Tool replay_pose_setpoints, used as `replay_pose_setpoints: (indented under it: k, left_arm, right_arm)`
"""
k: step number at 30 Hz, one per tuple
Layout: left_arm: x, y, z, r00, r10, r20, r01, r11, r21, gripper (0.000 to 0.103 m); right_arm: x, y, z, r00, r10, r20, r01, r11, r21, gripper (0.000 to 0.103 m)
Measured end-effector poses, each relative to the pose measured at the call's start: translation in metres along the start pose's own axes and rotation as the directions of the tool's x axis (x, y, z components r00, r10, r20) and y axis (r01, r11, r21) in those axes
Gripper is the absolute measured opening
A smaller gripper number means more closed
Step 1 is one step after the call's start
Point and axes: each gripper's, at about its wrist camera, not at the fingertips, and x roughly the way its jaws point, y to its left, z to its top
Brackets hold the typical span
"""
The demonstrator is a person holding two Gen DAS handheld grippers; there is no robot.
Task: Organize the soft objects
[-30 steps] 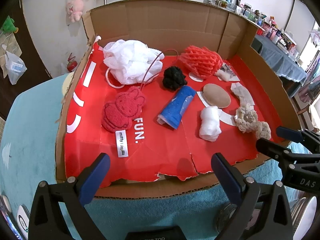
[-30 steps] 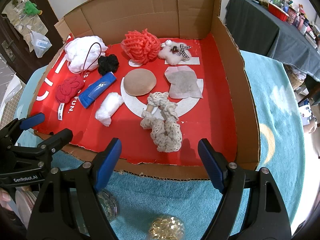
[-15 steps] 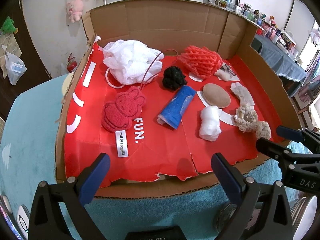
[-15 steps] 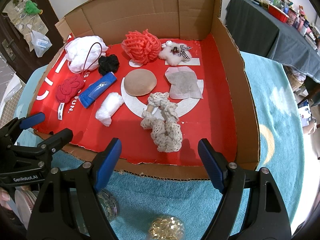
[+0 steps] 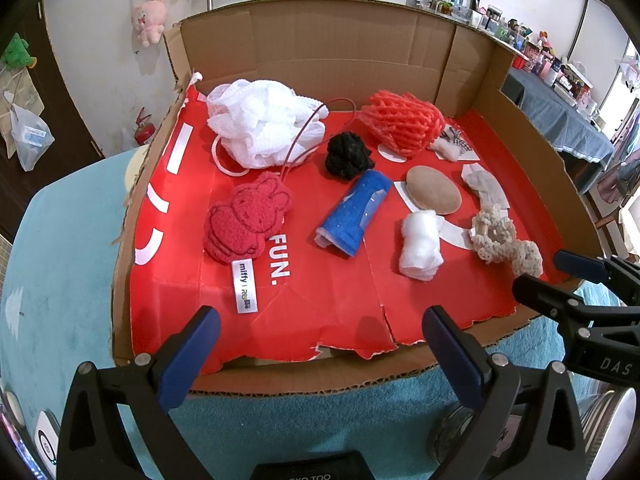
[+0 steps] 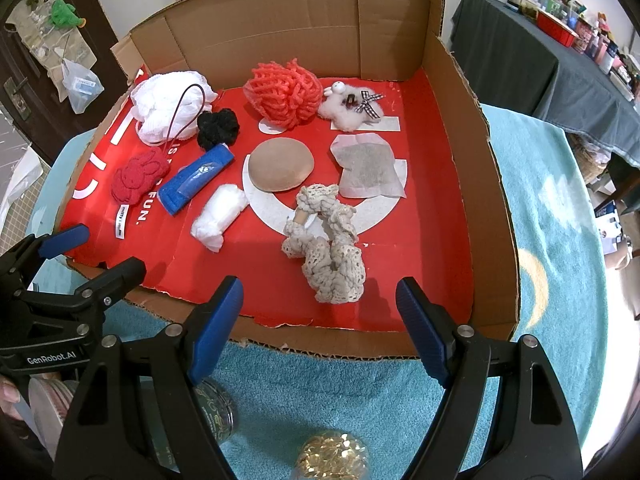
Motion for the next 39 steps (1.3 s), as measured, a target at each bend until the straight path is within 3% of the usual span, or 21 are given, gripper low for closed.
replay_pose_setpoints:
  k: [29, 35, 39]
  left_arm:
    - [-0.013, 0.0, -0.001, 1.0, -0.004, 0.031, 0.004, 1.0, 0.01, 0.103]
    - [-0.059, 0.01, -0.01, 0.992, 0.007, 0.129, -0.002, 0.999, -0.034, 0.103]
    - [-0.1, 0.012, -0.028, 0.975, 0.01, 0.222, 0.0, 0.999, -0.046, 0.103]
  right_arm:
    - [-0.007, 0.003, 0.0, 0.999, 0.004, 0.032, -0.003, 1.0, -0.028, 0.078]
    - [-0.051, -0.006, -0.003, 0.991, -0.012, 0.13, 0.01, 1.0, 0.013, 0.078]
    - [-0.097, -0.004, -0.02, 0.976, -0.016, 0.218, 0.016, 1.0, 0.003, 0.078]
